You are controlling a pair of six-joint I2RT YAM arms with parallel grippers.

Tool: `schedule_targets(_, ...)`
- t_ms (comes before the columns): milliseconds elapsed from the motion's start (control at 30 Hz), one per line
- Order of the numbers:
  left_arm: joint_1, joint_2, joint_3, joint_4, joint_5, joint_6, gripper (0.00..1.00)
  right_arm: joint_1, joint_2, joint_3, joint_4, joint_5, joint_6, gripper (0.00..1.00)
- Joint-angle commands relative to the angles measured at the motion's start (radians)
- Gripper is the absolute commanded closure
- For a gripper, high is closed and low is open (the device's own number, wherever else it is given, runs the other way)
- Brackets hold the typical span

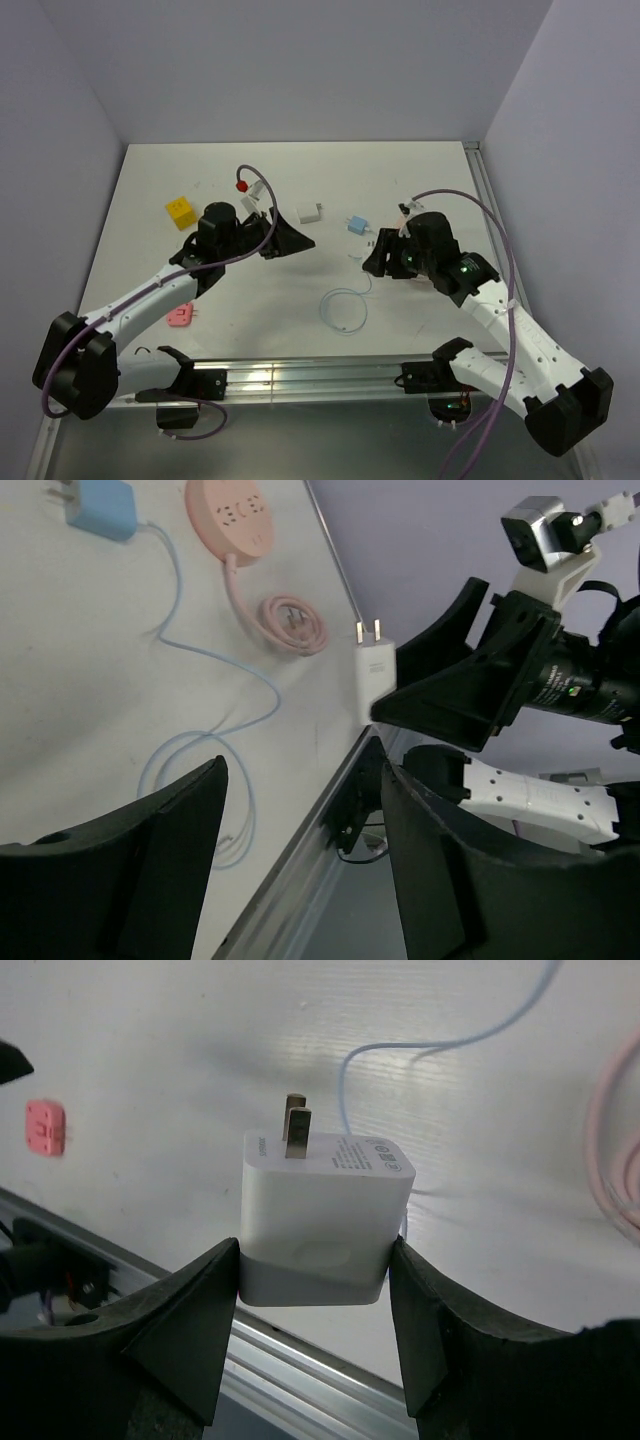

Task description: Insert the plug

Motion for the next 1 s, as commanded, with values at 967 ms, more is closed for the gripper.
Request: schedule_targets(967, -0.187, 0.195, 0.117, -0.084, 0.153, -0.041, 0.28, 0.424, 0.107, 0.119, 0.16, 0.031, -0.341, 1.0)
